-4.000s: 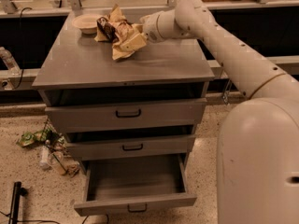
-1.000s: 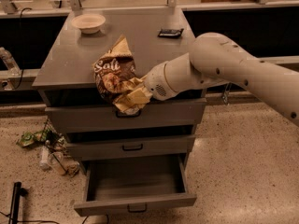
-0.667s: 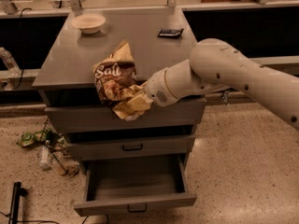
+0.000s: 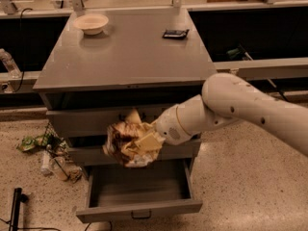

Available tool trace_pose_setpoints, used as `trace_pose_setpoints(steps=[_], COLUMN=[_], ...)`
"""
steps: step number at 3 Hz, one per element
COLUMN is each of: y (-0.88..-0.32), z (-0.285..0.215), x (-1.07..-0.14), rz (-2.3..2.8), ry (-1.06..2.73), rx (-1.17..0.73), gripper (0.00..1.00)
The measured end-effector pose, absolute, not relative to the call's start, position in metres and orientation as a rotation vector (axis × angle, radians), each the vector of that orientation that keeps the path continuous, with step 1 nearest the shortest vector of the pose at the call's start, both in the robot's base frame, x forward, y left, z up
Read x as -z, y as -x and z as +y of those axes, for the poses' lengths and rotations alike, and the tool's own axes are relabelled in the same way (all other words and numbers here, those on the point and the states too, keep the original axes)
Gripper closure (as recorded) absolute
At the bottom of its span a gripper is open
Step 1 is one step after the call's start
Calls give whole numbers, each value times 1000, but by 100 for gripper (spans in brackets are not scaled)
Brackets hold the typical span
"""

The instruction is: Place brown chip bag into bottom drawer

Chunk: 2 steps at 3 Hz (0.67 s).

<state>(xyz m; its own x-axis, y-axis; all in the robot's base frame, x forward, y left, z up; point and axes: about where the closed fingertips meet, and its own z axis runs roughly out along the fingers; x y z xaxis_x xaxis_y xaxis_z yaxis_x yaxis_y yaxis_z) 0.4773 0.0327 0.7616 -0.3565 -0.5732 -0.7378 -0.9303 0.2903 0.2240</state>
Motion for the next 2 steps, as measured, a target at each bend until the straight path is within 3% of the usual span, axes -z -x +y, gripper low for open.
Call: trace_pose_setpoints(steps=[2], y=[-444], z=[20], x=[-647], rz=[2162], ry=[1315], rx=[-971], gripper=[100])
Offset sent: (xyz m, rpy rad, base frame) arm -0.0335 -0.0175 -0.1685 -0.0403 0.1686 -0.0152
